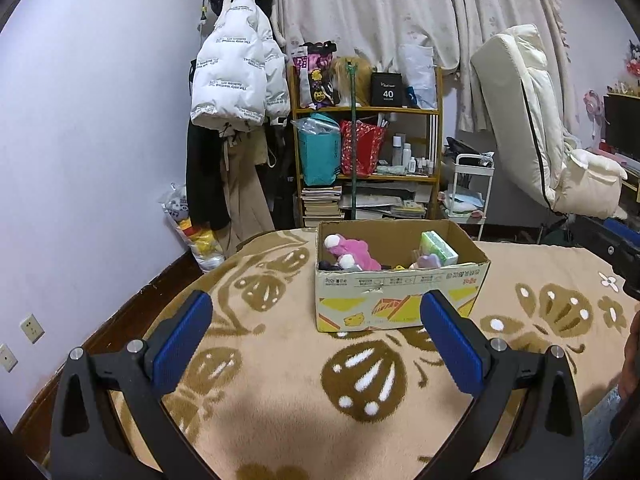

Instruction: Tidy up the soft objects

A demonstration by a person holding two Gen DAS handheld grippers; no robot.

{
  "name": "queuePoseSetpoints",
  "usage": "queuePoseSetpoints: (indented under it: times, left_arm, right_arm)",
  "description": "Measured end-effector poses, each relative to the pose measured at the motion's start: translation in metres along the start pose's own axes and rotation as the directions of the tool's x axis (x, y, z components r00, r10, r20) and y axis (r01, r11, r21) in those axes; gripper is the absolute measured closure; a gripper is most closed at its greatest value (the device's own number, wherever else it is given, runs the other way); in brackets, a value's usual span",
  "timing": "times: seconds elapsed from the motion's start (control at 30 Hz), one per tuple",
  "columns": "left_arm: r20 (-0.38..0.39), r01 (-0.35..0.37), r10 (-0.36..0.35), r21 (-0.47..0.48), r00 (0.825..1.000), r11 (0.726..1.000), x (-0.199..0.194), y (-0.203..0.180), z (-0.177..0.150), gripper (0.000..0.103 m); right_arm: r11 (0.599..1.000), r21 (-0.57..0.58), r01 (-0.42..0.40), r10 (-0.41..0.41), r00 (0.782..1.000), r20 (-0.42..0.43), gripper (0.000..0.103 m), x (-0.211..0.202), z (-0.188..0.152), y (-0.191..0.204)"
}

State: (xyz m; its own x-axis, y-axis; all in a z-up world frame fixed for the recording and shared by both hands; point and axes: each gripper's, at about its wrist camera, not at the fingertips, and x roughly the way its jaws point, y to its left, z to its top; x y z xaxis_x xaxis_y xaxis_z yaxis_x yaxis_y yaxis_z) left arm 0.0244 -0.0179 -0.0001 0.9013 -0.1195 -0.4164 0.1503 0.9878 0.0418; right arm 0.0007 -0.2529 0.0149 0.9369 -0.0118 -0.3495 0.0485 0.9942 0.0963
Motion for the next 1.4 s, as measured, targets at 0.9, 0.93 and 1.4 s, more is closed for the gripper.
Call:
queuePoseSetpoints:
  times: [0.9,0.93,1.4]
  left_arm:
    - [-0.020,0.038,-0.037,0.027,0.999,0.999,0.0027,-0.0056,-0.0083,0.001]
    - [-0.020,0.037,-0.037,0.029,0.999,0.999,0.0028,-0.0063,-0.0087,0.001]
    - [-0.018,0.022,-0.021,0.035,1.000,0.999,0.0016,-0.0068,-0.0089,0.001]
  right_arm:
    - [1.000,0.000,-0.002,0.002,1.000,-0.010,0.000,0.0016,-0.0036,-0.0004]
    - [1.000,-0.002,-0.001,0.001,1.000,-0.010,0.000,0.0018,-0.0037,-0.0005]
    - [1.000,-0.007,0.013,-0.013,1.000,-0.015,0.000,0.0022,-0.0092,-0.0041]
